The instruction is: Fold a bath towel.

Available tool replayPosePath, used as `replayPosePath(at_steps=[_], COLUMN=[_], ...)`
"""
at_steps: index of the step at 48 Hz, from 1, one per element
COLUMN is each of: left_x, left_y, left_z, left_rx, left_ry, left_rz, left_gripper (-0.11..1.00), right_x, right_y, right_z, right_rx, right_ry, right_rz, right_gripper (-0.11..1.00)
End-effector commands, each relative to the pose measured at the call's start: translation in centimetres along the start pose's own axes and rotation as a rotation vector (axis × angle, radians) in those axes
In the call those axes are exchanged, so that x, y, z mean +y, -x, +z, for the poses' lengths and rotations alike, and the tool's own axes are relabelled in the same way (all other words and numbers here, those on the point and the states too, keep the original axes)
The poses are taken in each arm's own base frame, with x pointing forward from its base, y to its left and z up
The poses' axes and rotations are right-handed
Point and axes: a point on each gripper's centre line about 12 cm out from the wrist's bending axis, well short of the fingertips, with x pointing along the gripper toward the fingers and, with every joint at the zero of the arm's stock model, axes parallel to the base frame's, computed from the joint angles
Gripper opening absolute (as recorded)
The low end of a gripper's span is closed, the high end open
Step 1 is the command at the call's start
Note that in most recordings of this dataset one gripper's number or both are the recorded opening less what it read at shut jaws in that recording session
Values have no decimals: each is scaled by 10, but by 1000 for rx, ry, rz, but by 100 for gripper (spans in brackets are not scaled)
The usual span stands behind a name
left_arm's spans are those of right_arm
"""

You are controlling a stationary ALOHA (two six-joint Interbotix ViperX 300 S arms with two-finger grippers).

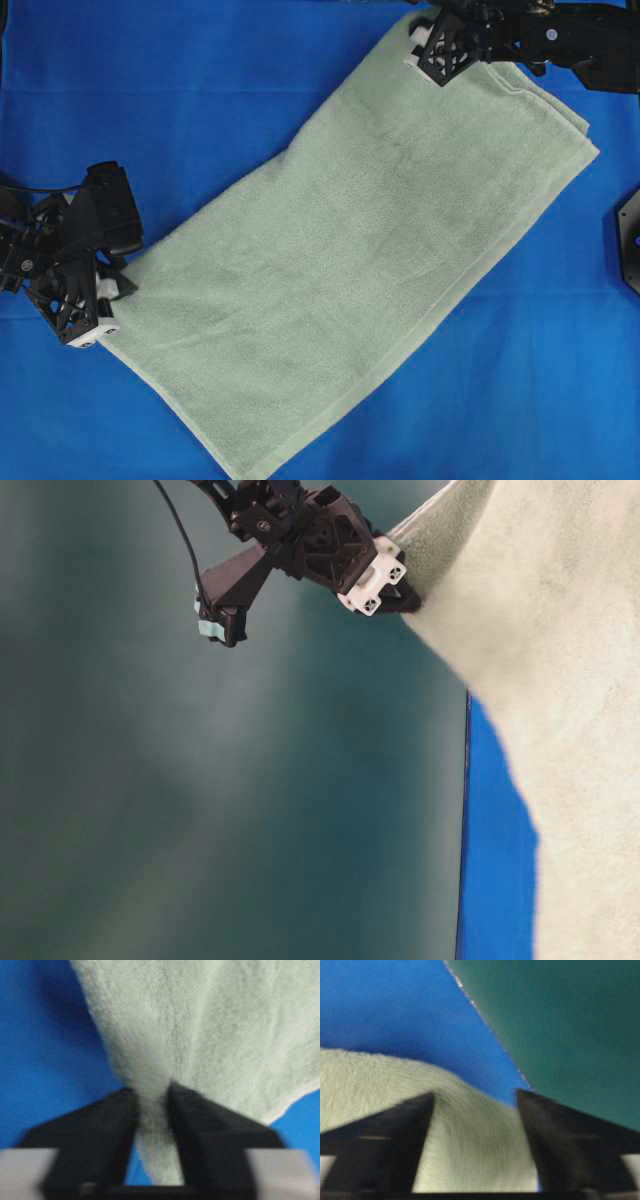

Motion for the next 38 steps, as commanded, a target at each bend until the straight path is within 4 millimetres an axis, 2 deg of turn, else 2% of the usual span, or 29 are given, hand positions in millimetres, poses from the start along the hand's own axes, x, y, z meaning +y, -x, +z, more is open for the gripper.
replayPosePath(at_steps=[1, 7, 11, 18, 26, 34, 38], left_x=[0, 2, 3, 8, 12, 19, 22], left_y=[2, 7, 13, 36, 61, 72, 72], left_z=[5, 4, 6, 7, 7, 9, 11], left_rx=[-13, -12, -16, -45, -124, -172, -179], left_ry=[-6, -30, -41, -35, -32, -30, -38], left_rz=[0, 8, 16, 14, -35, -46, -35], left_gripper=[39, 75, 87, 86, 86, 86, 86], right_x=[-4, -5, -6, -11, -11, -10, -10], right_y=[6, 11, 20, 45, 79, 106, 109], right_z=[10, 7, 1, -18, -54, -79, -86], right_rx=[-32, -31, -24, -7, 51, 91, 116], right_ry=[2, -13, -39, -111, -208, -239, -248], right_rz=[-4, -1, 3, 8, 7, 12, 18], right_gripper=[68, 66, 67, 66, 66, 66, 66])
